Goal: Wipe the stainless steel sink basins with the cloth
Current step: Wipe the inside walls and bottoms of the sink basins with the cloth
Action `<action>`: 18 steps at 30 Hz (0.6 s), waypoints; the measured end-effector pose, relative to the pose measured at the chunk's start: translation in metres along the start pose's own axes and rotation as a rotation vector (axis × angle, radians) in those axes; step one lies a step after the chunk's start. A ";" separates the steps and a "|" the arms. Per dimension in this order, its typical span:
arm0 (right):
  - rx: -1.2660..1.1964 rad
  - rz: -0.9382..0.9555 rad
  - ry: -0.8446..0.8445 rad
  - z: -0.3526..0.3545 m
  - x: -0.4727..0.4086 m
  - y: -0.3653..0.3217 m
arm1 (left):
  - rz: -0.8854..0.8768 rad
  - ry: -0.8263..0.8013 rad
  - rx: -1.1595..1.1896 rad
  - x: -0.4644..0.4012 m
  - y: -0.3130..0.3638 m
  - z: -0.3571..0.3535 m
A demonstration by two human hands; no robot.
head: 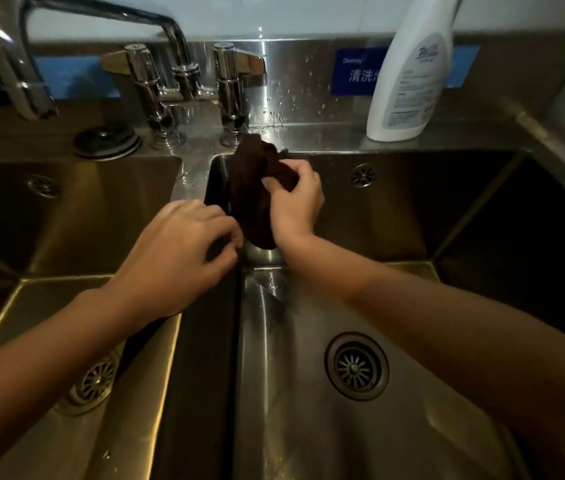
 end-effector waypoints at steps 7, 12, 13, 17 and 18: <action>-0.122 -0.545 0.085 -0.041 0.004 0.136 | -0.039 0.005 0.040 -0.001 0.002 -0.001; -0.242 -0.792 0.024 -0.035 0.000 0.191 | -0.054 0.011 0.057 0.000 -0.001 -0.003; -0.189 -0.766 -0.017 -0.034 -0.003 0.189 | -0.056 0.014 0.059 0.000 -0.001 -0.004; -0.098 -0.515 -0.192 -0.035 -0.009 0.139 | -0.061 0.025 0.071 -0.001 -0.003 -0.004; -0.121 -0.447 -0.194 -0.032 -0.010 0.118 | -0.061 0.026 0.073 -0.002 -0.003 -0.004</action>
Point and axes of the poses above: each hand's wrist, its own x-axis away from the middle knuckle, its own z-axis out of the back of the hand, y = z × x, the point moved 9 cm from there along -x, towards the middle knuckle, and after that the axes turned 14 degrees about -z, right-handed, at the moved point
